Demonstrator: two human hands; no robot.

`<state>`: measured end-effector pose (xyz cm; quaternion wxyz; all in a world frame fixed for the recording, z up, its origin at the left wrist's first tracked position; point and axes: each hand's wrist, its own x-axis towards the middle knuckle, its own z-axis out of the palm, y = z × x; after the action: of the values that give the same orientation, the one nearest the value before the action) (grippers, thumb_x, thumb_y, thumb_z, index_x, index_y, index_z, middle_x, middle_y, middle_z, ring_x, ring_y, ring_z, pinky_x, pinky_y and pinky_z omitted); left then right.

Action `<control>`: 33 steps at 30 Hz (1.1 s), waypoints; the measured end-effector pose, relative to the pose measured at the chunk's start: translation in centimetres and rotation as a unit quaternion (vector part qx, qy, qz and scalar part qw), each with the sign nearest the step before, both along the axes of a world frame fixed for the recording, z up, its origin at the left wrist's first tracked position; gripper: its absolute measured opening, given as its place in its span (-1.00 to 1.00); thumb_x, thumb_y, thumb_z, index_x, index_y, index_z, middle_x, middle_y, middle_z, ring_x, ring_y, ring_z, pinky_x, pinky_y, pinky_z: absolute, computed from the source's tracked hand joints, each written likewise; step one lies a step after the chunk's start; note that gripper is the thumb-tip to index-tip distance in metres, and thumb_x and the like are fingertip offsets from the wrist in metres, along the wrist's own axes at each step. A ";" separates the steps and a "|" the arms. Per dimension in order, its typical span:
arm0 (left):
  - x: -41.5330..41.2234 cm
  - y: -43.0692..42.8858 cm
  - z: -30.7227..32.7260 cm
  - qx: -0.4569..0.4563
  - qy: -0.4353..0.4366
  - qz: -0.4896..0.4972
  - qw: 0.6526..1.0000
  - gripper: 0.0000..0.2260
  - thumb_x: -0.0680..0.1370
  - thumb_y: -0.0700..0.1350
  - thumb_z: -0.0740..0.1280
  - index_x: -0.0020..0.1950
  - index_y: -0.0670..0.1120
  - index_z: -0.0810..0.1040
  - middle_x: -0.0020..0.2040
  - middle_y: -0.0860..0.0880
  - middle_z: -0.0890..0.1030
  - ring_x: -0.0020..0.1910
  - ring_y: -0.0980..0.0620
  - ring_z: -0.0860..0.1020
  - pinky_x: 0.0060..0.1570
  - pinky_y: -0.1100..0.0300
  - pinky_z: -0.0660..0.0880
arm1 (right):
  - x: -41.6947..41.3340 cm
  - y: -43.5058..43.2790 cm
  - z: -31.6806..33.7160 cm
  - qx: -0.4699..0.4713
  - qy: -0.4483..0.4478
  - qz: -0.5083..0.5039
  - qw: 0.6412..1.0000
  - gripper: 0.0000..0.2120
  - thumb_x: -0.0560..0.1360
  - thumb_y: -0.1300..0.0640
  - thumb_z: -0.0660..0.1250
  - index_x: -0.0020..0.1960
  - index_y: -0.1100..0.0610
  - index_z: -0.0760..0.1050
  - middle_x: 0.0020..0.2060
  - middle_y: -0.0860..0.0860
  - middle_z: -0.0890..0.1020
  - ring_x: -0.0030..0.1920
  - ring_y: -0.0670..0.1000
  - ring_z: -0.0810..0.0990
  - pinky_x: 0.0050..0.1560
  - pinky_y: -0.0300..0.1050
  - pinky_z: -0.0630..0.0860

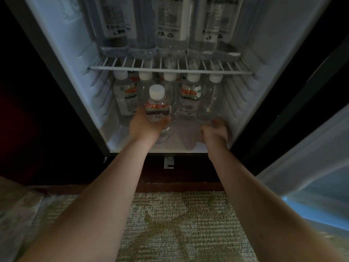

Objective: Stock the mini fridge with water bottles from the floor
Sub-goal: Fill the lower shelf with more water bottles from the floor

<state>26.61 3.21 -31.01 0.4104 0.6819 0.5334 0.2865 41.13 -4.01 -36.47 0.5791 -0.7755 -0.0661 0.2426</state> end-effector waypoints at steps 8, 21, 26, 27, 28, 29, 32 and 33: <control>-1.9 -2.1 2.0 0.056 0.093 -0.058 0.992 -0.50 0.35 0.10 0.49 0.19 -0.06 0.48 0.12 -0.05 0.61 0.13 -0.07 0.56 -0.06 0.18 0.41 | -3.6 -2.6 5.3 0.060 -0.072 0.137 0.986 -0.83 0.52 0.01 0.29 0.07 0.04 0.54 -0.13 -0.09 0.58 -0.06 -0.07 0.55 -0.14 -0.20 0.42; -4.8 -13.8 11.5 0.028 0.107 -0.153 0.982 -0.52 0.30 0.09 0.55 0.14 -0.03 0.54 0.02 0.04 0.61 0.03 0.01 0.57 -0.05 0.18 0.46 | -8.1 -13.7 18.5 0.005 -0.296 0.287 0.911 -0.76 0.46 -0.06 0.41 0.02 0.07 0.52 -0.10 -0.06 0.62 -0.04 -0.06 0.59 -0.08 -0.21 0.49; -3.7 -20.3 15.1 0.073 0.114 -0.223 0.965 -0.53 0.44 0.05 0.44 0.28 -0.09 0.45 0.17 -0.09 0.57 0.15 -0.07 0.53 -0.11 0.20 0.34 | -7.7 -19.6 22.3 -0.002 -0.307 0.260 0.915 -0.67 0.48 -0.01 0.38 0.18 0.10 0.49 0.00 0.00 0.60 0.02 -0.02 0.56 0.00 -0.14 0.51; -3.3 -21.3 15.5 0.064 0.119 -0.240 0.961 -0.53 0.45 0.02 0.43 0.30 -0.10 0.43 0.18 -0.10 0.56 0.17 -0.08 0.51 -0.09 0.21 0.34 | -7.4 -20.8 22.7 -0.006 -0.307 0.249 0.919 -0.65 0.48 -0.01 0.37 0.20 0.11 0.48 0.00 0.02 0.60 0.02 -0.01 0.56 -0.03 -0.15 0.50; -2.9 -22.0 15.7 0.052 0.130 -0.261 0.955 -0.53 0.46 -0.03 0.43 0.31 -0.10 0.41 0.20 -0.10 0.54 0.19 -0.09 0.50 -0.06 0.21 0.34 | -7.1 -22.0 23.1 -0.010 -0.301 0.233 0.925 -0.63 0.49 -0.01 0.36 0.23 0.12 0.47 0.00 0.02 0.59 0.00 0.00 0.55 -0.08 -0.19 0.48; -2.5 -22.6 15.8 0.035 0.142 -0.278 0.949 -0.50 0.45 -0.08 0.44 0.34 -0.11 0.39 0.24 -0.10 0.52 0.23 -0.09 0.48 -0.01 0.20 0.36 | -6.7 -23.2 23.3 -0.013 -0.290 0.213 0.933 -0.63 0.50 -0.01 0.35 0.25 0.13 0.46 -0.01 0.02 0.57 -0.01 0.00 0.54 -0.13 -0.23 0.45; -1.6 -23.5 15.9 -0.022 0.142 -0.294 0.945 -0.35 0.43 -0.20 0.44 0.47 -0.12 0.26 0.40 -0.12 0.39 0.35 -0.12 0.39 0.26 0.08 0.39 | -5.3 -26.6 23.5 -0.020 -0.265 0.147 0.953 -0.68 0.53 -0.01 0.30 0.21 0.12 0.45 -0.01 0.02 0.53 -0.10 -0.03 0.55 -0.25 -0.25 0.43; -1.2 -23.8 16.0 -0.031 0.140 -0.292 0.946 -0.36 0.45 -0.21 0.40 0.49 -0.12 0.23 0.41 -0.13 0.37 0.36 -0.12 0.38 0.29 0.06 0.38 | -4.8 -27.5 23.4 -0.029 -0.266 0.128 0.955 -0.70 0.53 -0.01 0.29 0.19 0.11 0.44 -0.01 0.01 0.53 -0.17 -0.09 0.54 -0.28 -0.25 0.42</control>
<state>25.38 -20.55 -15.06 0.4179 0.8280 0.3719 0.0389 36.29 -31.51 -13.10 0.4820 -0.8135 -0.3094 0.1010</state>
